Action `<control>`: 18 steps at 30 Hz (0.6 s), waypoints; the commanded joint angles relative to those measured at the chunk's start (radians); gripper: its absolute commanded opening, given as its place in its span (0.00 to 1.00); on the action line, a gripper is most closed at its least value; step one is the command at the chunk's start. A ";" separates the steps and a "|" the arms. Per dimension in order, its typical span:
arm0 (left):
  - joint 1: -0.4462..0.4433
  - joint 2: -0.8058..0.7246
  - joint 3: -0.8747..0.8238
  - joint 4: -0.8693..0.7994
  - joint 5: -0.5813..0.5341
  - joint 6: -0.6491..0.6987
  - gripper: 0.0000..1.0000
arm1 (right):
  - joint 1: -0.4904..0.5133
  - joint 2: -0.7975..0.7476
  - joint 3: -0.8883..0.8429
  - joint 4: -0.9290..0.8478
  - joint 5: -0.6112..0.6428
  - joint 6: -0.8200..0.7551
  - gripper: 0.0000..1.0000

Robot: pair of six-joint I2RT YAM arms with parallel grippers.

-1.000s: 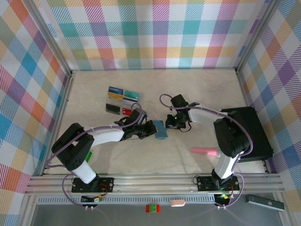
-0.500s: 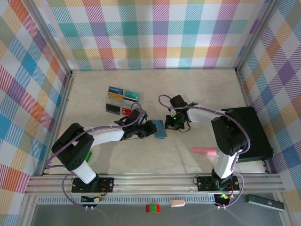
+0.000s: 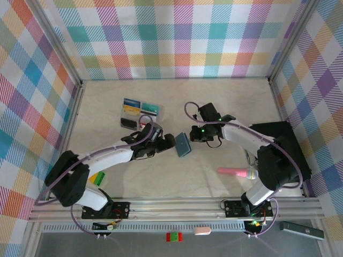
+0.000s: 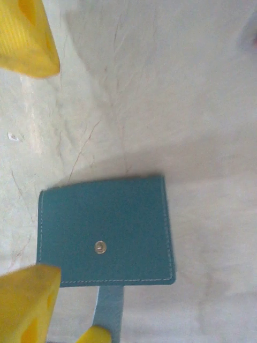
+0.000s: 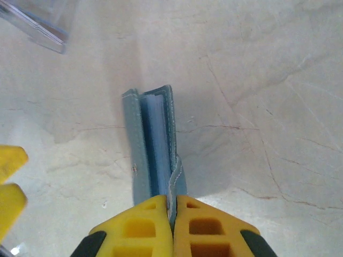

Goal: Take the credit cards out of the card holder

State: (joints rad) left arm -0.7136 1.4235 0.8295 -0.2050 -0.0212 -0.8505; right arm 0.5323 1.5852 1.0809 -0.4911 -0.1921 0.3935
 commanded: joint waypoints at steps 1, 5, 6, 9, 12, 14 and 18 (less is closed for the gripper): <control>0.017 -0.086 0.015 -0.142 -0.196 0.014 1.00 | 0.003 -0.028 0.020 -0.046 -0.013 -0.049 0.03; 0.021 -0.159 0.006 -0.184 -0.305 0.015 1.00 | 0.005 -0.023 0.044 -0.050 -0.054 -0.053 0.03; 0.022 -0.176 0.002 -0.190 -0.325 0.006 1.00 | 0.006 -0.017 0.052 -0.047 -0.065 -0.053 0.03; 0.026 -0.220 -0.022 -0.185 -0.343 -0.010 1.00 | 0.012 0.000 0.078 -0.049 -0.098 -0.048 0.03; 0.028 -0.252 -0.046 -0.163 -0.333 -0.013 1.00 | 0.021 0.008 0.103 -0.042 -0.127 -0.038 0.03; 0.030 -0.262 -0.056 -0.150 -0.325 -0.014 1.00 | 0.027 0.018 0.118 -0.038 -0.142 -0.039 0.03; 0.029 -0.249 -0.061 -0.129 -0.288 -0.003 1.00 | 0.032 0.050 0.144 -0.056 -0.114 -0.062 0.04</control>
State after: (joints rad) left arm -0.6968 1.1751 0.7849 -0.3450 -0.3172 -0.8513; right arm 0.5571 1.6062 1.1885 -0.5251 -0.2970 0.3565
